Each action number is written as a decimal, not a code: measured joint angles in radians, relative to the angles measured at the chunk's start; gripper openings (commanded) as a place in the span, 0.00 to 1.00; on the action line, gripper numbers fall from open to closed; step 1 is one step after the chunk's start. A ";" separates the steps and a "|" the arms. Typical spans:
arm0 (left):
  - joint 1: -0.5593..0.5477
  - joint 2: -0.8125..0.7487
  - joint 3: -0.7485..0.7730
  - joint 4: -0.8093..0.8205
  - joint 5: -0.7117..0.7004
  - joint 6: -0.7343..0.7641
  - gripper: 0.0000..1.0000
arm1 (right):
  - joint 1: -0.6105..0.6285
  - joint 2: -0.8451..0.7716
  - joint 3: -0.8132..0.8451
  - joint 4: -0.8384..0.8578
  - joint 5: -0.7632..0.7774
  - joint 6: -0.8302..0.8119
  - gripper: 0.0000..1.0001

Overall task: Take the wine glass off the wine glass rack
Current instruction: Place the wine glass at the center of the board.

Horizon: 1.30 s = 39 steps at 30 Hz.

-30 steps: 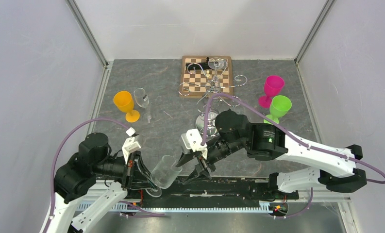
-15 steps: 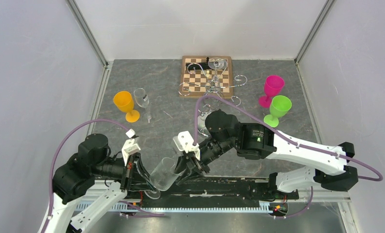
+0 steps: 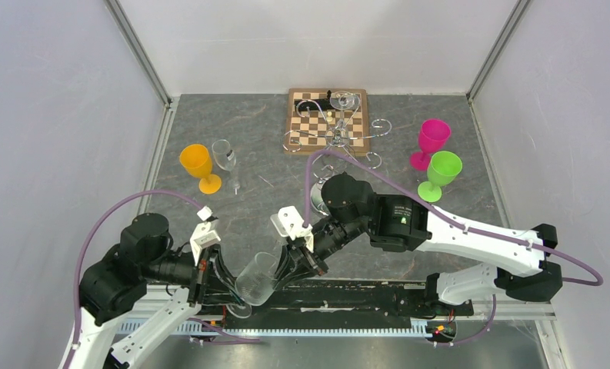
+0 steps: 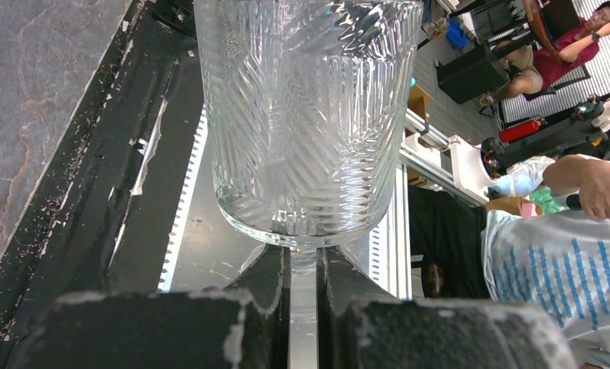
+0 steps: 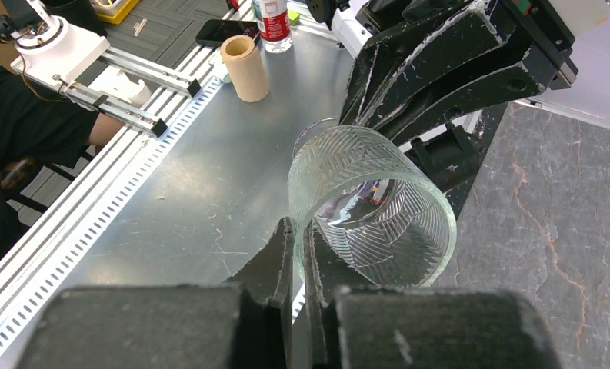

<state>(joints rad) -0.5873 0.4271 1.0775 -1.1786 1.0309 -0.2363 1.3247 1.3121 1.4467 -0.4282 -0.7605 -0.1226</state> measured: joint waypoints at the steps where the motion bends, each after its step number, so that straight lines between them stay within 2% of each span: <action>1: 0.000 0.000 0.001 -0.002 -0.001 0.000 0.09 | 0.000 -0.001 -0.004 0.005 -0.002 0.002 0.00; 4: -0.004 0.000 0.001 -0.011 -0.009 0.001 0.16 | 0.000 -0.008 -0.029 0.031 -0.002 0.010 0.00; 9: -0.004 0.007 0.001 -0.024 -0.017 0.006 0.35 | 0.000 -0.026 -0.071 0.076 0.000 0.031 0.00; 12: -0.003 0.013 0.001 -0.011 -0.037 0.007 0.40 | 0.001 -0.042 -0.096 0.080 0.002 0.040 0.00; 21: -0.003 0.016 0.001 0.017 -0.063 0.007 0.49 | 0.002 -0.084 -0.148 0.066 0.025 0.055 0.00; 27: -0.003 0.030 0.003 0.033 -0.098 0.007 0.54 | 0.002 -0.169 -0.232 0.041 0.074 0.060 0.00; 33: -0.002 0.047 0.002 0.037 -0.127 0.007 0.56 | 0.002 -0.292 -0.322 -0.014 0.207 0.071 0.00; 39: -0.002 0.064 0.002 0.040 -0.169 0.007 0.57 | 0.004 -0.381 -0.396 -0.097 0.433 0.119 0.00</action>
<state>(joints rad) -0.5892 0.4915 1.0798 -1.1381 0.8616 -0.2295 1.3285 0.9314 1.0508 -0.5251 -0.3275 -0.0032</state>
